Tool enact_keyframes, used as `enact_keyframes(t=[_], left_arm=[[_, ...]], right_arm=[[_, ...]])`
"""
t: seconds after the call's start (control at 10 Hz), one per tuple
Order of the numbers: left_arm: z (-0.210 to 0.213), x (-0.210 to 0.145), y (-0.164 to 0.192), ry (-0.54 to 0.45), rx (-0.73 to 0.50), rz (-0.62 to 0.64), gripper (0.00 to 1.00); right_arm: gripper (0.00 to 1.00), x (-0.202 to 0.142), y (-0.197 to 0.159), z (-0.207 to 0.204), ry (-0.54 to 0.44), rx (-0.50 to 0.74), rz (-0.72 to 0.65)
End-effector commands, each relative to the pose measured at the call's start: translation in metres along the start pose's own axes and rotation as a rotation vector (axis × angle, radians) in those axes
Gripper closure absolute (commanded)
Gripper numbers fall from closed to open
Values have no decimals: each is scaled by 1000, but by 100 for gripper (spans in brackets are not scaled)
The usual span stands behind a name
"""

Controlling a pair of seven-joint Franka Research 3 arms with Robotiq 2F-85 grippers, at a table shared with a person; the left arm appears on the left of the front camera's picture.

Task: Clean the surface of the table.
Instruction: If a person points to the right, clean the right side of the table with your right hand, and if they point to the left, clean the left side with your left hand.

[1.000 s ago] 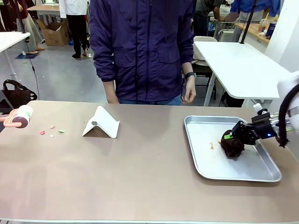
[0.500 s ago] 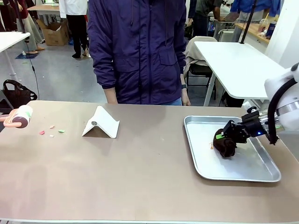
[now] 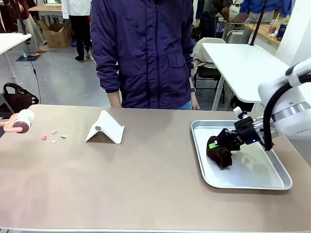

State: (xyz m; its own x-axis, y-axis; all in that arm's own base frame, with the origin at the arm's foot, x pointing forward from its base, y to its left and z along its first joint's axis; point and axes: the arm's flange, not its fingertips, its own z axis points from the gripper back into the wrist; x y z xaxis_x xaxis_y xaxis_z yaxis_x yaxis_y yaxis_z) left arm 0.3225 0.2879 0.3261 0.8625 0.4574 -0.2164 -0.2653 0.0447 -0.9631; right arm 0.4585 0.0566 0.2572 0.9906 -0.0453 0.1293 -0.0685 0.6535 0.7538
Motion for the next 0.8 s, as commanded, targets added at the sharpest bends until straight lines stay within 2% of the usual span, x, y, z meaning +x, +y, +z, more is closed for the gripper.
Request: enact_keyframes(t=[0.0,0.4,0.7], left_arm=[[1,-6,-1,11,-13,-19,100],[1,-6,-1,11,-13,-19,100],[1,-6,-1,11,-13,-19,100]], right_arm=[[91,-8,-4,-19,25,23,50],[91,-12,-22,19,-40,40,23],[91,-18,-47,59,-144,75,-48]])
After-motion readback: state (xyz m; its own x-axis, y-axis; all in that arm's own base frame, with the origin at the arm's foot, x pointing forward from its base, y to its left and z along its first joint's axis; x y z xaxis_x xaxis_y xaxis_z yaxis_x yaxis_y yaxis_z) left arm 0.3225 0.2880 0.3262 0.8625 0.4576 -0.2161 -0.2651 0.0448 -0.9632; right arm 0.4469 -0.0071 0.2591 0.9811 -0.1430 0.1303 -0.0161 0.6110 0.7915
